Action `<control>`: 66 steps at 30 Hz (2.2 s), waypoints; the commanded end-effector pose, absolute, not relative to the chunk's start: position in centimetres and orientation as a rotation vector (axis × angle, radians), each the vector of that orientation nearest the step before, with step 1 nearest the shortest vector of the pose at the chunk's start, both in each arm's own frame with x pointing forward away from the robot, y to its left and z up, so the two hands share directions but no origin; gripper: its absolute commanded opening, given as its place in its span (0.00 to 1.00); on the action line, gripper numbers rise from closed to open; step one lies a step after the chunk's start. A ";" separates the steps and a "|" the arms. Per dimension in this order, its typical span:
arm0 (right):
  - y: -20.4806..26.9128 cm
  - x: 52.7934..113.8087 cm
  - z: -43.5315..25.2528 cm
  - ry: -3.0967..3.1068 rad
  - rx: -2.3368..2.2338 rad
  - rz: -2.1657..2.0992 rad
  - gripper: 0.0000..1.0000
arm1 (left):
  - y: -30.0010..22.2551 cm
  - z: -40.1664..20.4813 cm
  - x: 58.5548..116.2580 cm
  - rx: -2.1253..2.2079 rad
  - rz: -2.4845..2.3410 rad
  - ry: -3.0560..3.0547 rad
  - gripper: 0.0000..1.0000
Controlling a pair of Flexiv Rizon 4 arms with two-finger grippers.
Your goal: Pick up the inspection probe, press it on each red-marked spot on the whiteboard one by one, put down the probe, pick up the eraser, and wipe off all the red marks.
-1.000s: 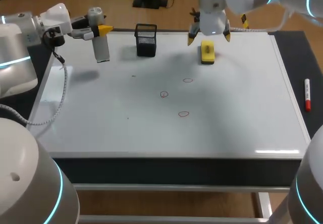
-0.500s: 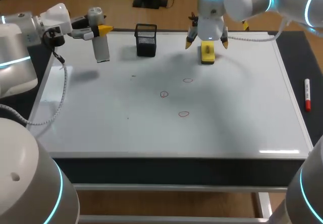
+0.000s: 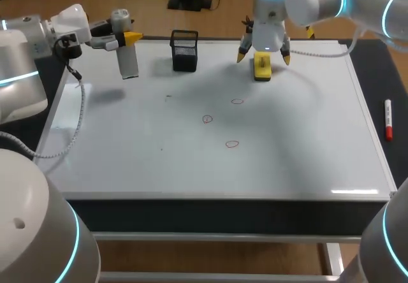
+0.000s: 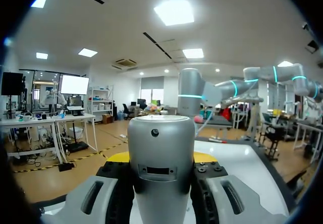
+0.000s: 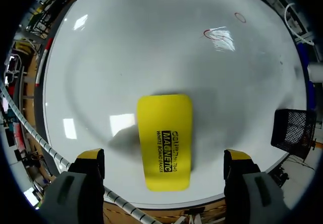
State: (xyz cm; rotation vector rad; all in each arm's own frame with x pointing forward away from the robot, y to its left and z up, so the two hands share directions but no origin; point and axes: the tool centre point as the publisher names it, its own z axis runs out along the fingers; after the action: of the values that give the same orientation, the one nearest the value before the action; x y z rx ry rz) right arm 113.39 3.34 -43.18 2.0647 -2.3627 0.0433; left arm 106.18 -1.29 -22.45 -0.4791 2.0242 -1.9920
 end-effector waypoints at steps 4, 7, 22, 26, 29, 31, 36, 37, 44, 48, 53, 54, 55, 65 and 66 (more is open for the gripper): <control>3.2 113.5 -42.9 -2.361 2.061 0.042 1.00 | -1.3 -22.4 106.2 -0.480 -1.991 2.021 0.00; 3.0 113.4 -43.0 -2.361 2.056 0.044 1.00 | -1.3 -22.4 106.2 -0.480 -1.991 2.021 0.00; 2.5 112.3 -41.6 -2.360 1.984 0.085 0.00 | -1.3 -22.4 106.2 -0.480 -1.991 2.021 0.00; 2.4 112.2 -40.6 -2.378 1.930 0.096 0.00 | -1.3 -22.4 106.2 -0.480 -1.991 2.021 0.00; 2.3 112.2 -39.8 -2.415 1.893 0.076 0.00 | -1.3 -22.4 106.2 -0.480 -1.991 2.021 0.00; 2.1 112.2 -39.2 -2.437 1.874 0.064 0.00 | -1.3 -22.4 106.2 -0.480 -1.991 2.021 0.00; 1.1 112.3 -37.7 -2.489 1.801 0.036 0.00 | -1.3 -22.4 106.2 -0.480 -1.991 2.021 0.00; 0.9 112.2 -37.3 -2.504 1.791 0.031 0.00 | -1.3 -22.4 106.2 -0.480 -1.991 2.021 0.00; -2.2 111.0 -34.6 -2.623 1.667 0.017 0.00 | -1.3 -22.4 106.2 -0.480 -1.991 2.021 0.00; -4.6 109.4 -33.6 -2.670 1.579 -0.005 0.00 | -1.3 -22.4 106.2 -0.480 -1.991 2.021 0.00; -7.6 106.9 -33.0 -2.723 1.428 0.002 0.00 | -1.3 -22.4 106.2 -0.480 -1.991 2.021 0.00; -8.1 106.4 -32.9 -2.731 1.414 0.014 0.00 | -1.3 -22.4 106.2 -0.480 -1.991 2.021 0.00; -8.6 105.9 -32.7 -2.746 1.404 0.014 0.00 | -1.3 -22.4 106.2 -0.480 -1.991 2.021 0.00; -12.5 100.8 -32.2 -2.834 1.236 0.017 0.00 | -1.3 -22.4 106.2 -0.480 -1.991 2.021 0.00; -12.8 100.2 -32.3 -2.843 1.222 0.008 0.00 | -1.3 -22.4 106.2 -0.480 -1.991 2.021 0.00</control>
State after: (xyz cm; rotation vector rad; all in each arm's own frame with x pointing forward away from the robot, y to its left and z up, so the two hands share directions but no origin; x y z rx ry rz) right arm 103.31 -10.54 -32.77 1.2037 -2.7951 0.0110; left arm 106.18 -1.29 -22.45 -0.4792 2.0242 -1.9920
